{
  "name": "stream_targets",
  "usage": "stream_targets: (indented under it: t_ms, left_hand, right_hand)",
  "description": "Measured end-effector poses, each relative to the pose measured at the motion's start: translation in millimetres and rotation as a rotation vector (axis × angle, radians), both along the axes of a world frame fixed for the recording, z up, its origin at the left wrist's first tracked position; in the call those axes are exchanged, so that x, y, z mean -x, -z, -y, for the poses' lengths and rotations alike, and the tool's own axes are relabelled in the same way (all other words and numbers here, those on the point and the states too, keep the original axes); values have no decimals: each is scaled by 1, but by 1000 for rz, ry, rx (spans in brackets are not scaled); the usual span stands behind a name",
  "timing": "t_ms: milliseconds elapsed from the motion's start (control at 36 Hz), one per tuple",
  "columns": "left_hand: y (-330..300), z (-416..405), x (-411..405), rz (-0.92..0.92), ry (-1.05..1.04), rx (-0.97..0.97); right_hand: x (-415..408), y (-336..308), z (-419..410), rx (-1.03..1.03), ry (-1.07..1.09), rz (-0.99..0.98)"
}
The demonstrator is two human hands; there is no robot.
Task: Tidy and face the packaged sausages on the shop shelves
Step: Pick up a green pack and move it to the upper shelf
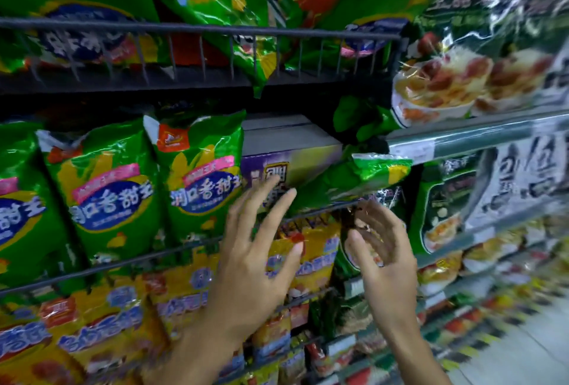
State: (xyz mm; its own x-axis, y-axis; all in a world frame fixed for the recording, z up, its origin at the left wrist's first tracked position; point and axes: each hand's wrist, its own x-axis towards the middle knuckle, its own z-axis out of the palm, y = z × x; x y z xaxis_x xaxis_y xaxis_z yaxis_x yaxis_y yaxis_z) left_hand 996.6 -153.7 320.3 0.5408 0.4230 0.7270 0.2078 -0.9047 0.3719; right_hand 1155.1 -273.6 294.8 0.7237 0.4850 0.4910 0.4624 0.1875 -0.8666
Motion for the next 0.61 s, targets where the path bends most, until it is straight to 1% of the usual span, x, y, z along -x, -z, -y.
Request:
stream_targets:
  t_ms: [56, 111, 222, 278, 333, 389, 444, 500, 611]
  left_hand:
    - [-8, 4, -18, 0, 57, 126]
    - [-16, 4, -32, -1, 56, 206]
    - [-33, 1, -57, -27, 54, 256]
    - [-35, 0, -69, -30, 37, 321]
    - [-34, -2, -77, -2, -29, 444]
    - [-34, -3, -77, 76, -74, 505]
    - [-38, -1, -72, 210, -45, 510]
    - [-46, 6, -68, 350, -17, 508]
    - [-61, 13, -61, 633, 6, 474]
  right_hand:
    - [-11, -7, -1, 14, -15, -42]
    - [-19, -15, -5, 26, -54, -71]
    - [-30, -24, -15, -1, -109, -73]
    - [-33, -24, -17, -19, -148, -63]
    - [-35, -24, -17, -23, -185, -35]
    - [-36, -26, -17, -30, -233, -24]
    - [-36, -27, -17, -42, -285, 5]
    - [-35, -29, -16, -98, -312, 17]
    - [-21, -29, -8, -302, -319, -121]
